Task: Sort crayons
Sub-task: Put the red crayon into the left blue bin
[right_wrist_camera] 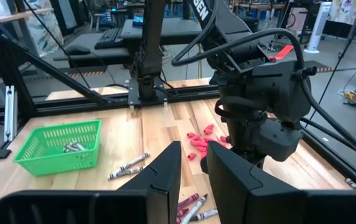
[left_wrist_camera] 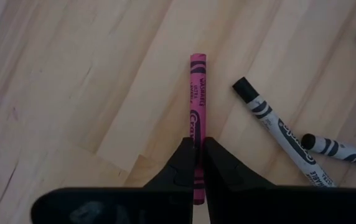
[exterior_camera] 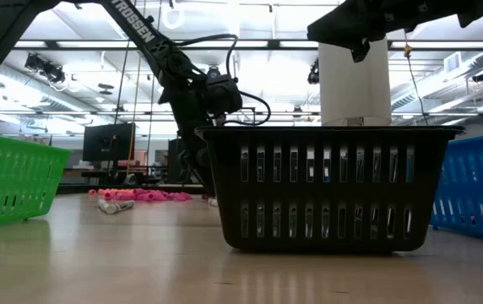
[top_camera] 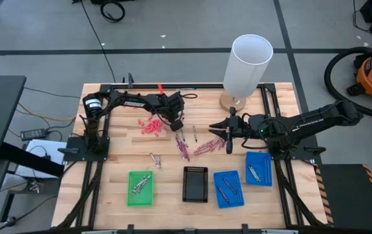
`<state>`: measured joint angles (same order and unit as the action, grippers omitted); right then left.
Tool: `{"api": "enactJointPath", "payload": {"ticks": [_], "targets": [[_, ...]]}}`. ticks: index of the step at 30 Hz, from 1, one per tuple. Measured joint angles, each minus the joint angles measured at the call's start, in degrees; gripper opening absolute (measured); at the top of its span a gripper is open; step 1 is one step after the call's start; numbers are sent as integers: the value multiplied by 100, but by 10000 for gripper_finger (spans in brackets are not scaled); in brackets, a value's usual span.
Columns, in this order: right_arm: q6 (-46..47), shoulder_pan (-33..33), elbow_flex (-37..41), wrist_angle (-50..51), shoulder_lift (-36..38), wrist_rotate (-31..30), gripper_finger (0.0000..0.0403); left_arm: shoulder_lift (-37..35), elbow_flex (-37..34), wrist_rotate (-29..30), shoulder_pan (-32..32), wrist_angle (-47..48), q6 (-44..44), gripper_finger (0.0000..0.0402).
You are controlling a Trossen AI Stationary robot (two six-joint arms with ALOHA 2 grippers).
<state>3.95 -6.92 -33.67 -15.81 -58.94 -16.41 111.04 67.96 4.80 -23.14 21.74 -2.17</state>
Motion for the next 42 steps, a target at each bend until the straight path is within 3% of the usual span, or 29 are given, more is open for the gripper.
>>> {"api": "enactJointPath", "payload": {"ticks": [11, 22, 28, 33, 42], "targets": [[0, -2, 0, 15, 0, 1, 87, -143, -17, -57, 172, -56, 1, 10], [-50, -4, 0, 250, 12, -54, 87, -1425, -10, -87, 426, 120, -59, 10], [-31, -5, 2, 659, 289, -486, 87, -1884, 1, -568, 960, -55, -224, 12], [-68, -10, 2, 579, 377, -549, 87, -1897, -1, -575, 1410, -436, -199, 13], [-590, -228, 2, -743, 52, -646, 105, -1875, -1, -567, 1886, -2050, 265, 15]]}}
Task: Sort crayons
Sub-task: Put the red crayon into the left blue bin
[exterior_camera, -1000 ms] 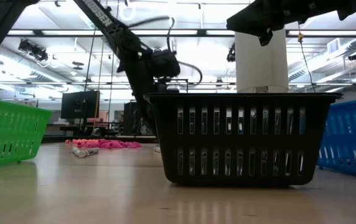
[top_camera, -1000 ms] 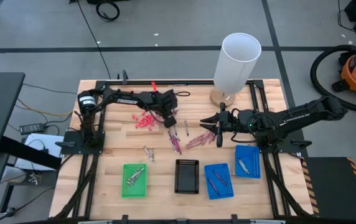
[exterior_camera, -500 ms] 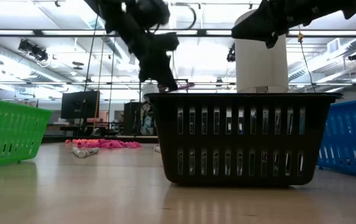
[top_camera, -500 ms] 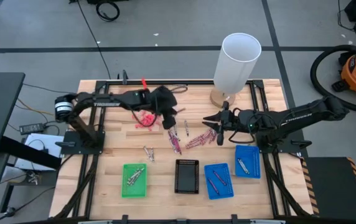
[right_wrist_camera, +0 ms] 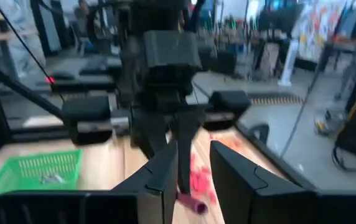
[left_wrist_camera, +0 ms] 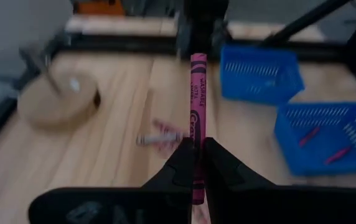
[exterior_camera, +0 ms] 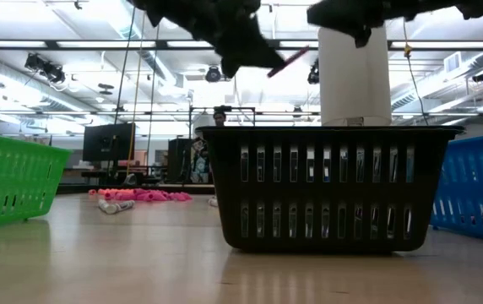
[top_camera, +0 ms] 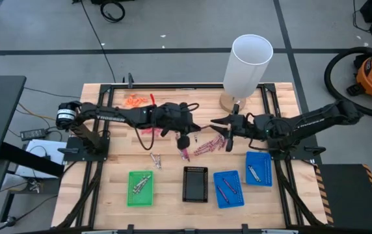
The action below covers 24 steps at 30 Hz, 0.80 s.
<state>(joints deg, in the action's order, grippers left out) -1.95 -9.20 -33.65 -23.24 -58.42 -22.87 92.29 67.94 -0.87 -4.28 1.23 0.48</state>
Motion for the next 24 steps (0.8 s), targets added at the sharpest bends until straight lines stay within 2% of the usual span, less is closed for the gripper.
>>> {"api": "enactJointPath", "payload": {"ticks": [12, 15, 24], "targets": [[-710, -403, -1, -1053, -52, 7, 122, 2, 2, 4, 271, -1451, 381, 16], [-816, -464, -2, -1252, -48, 7, 122, 2, 0, -144, 261, -1746, 379, 16], [-838, -478, -11, -1416, -39, 200, 120, 15, -6, -332, 302, -2122, 675, 16]]}}
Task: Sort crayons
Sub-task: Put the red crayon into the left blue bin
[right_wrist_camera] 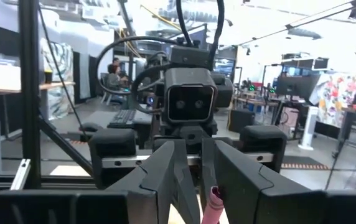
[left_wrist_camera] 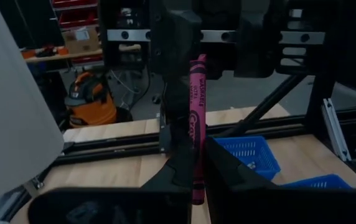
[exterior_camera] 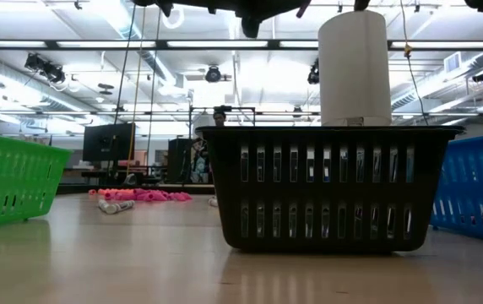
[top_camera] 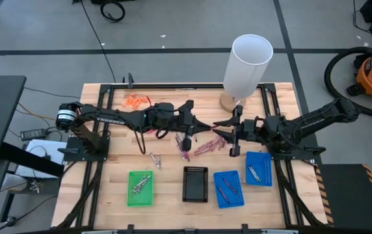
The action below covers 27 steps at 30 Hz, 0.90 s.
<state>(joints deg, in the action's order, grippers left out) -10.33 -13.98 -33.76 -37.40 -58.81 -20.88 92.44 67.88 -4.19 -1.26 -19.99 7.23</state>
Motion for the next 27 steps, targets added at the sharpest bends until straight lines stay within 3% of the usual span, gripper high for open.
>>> {"api": "enactJointPath", "payload": {"ticks": [8, 27], "targets": [[-488, -68, 13, -513, -14, -50, 120, 23, 12, 3, 24, 145, -27, 16], [-588, -86, 13, -476, -15, -102, 119, 24, 12, -96, 140, -260, 157, 16]]}}
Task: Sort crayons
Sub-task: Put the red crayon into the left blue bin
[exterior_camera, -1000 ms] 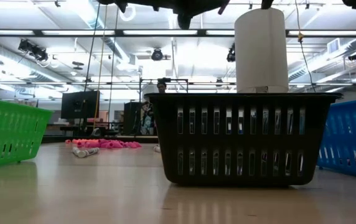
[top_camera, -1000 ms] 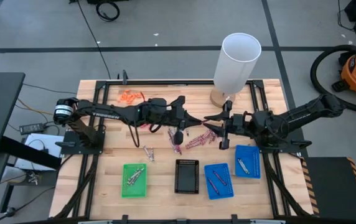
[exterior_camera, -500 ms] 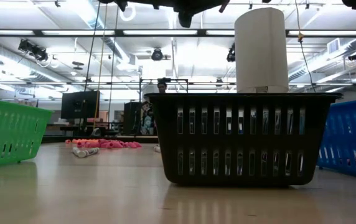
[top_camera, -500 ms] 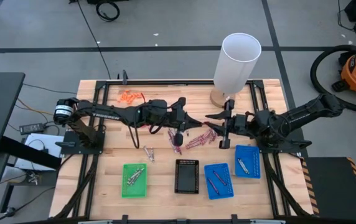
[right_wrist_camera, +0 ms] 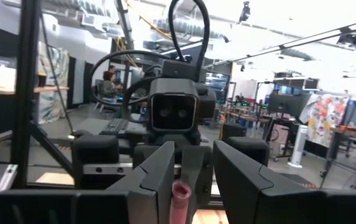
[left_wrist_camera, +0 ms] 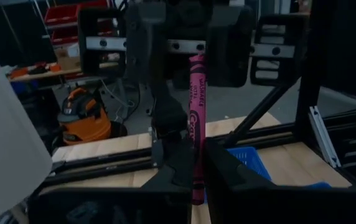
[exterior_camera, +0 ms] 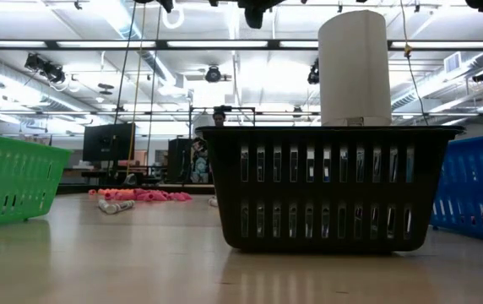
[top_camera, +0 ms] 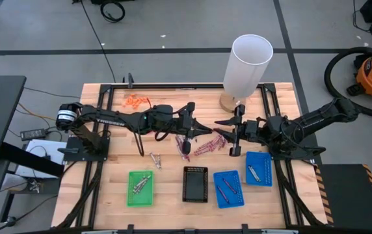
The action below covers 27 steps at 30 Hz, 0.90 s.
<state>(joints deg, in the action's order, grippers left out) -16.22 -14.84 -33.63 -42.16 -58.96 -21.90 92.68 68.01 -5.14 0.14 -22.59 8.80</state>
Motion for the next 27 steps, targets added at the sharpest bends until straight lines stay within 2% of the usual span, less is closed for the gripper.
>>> {"api": "enactJointPath", "payload": {"ticks": [13, 27], "targets": [[233, 6, 0, 163, 2, 40, 113, 0, 0, -16, 4, -720, 257, 16], [207, 6, 0, 167, 2, 98, 37, 0, 0, -9, -9, -594, 229, 16]]}}
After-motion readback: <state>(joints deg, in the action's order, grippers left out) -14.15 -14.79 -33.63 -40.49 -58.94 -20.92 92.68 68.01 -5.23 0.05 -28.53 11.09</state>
